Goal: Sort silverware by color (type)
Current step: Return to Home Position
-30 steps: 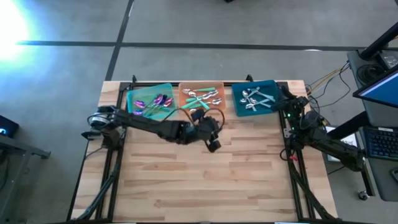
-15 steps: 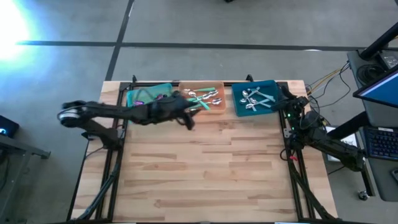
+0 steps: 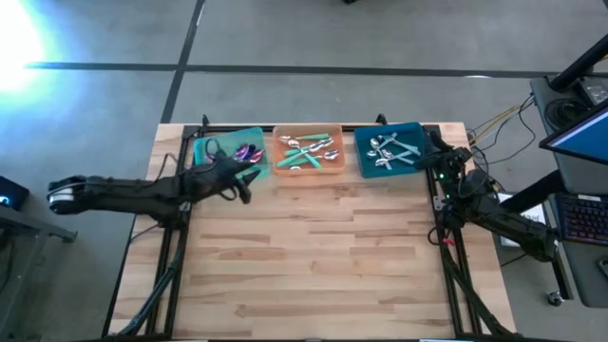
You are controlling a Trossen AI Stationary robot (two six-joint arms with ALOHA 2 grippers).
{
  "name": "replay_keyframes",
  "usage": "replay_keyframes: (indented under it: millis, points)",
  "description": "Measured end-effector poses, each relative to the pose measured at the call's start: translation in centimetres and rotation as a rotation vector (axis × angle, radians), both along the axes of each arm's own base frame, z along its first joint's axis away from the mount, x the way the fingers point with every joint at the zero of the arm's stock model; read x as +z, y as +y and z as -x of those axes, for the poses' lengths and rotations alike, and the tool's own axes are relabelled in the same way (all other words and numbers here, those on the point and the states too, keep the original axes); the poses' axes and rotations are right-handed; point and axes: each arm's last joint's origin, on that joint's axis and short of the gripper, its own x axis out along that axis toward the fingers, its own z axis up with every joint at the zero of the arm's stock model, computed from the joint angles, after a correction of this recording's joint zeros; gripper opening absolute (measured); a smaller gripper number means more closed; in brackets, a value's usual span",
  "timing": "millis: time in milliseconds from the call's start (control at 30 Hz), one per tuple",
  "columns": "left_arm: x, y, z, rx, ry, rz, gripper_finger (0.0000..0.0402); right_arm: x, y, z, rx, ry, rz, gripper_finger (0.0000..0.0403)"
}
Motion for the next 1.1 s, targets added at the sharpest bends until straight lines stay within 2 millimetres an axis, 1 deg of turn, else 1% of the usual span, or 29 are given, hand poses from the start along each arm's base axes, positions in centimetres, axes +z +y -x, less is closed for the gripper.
replay_keyframes:
  millis: [233, 400, 533, 667, 1000, 1100]
  points:
    - [-2.0, -0.7, 3.3, 0.001, -0.073, -0.015, 0.0141, 0.0, 0.0, 0.0, 0.000, 0.000, 0.000, 0.0183]
    - [-3.2, -1.0, 4.9, 0.001, -0.132, -0.027, 0.0141, 0.0, 0.0, 0.0, 0.000, 0.000, 0.000, 0.0183]
    - [-3.8, -1.1, 5.9, 0.007, -0.199, -0.040, 0.0141, 0.0, 0.0, 0.0, 0.001, 0.000, 0.000, 0.0183]
    - [-3.9, -1.2, 6.8, 0.024, -0.192, -0.035, 0.0141, 0.0, 0.0, 0.0, 0.000, 0.001, 0.000, 0.0183]
    - [-2.4, -1.0, 8.2, 0.082, -0.440, 0.013, 0.0141, 0.0, 0.0, 0.0, 0.000, 0.001, 0.000, 0.0183]
    - [-2.4, -0.8, 8.2, 0.100, -0.460, 0.037, 0.0141, 0.0, 0.0, 0.0, 0.000, 0.001, 0.000, 0.0183]
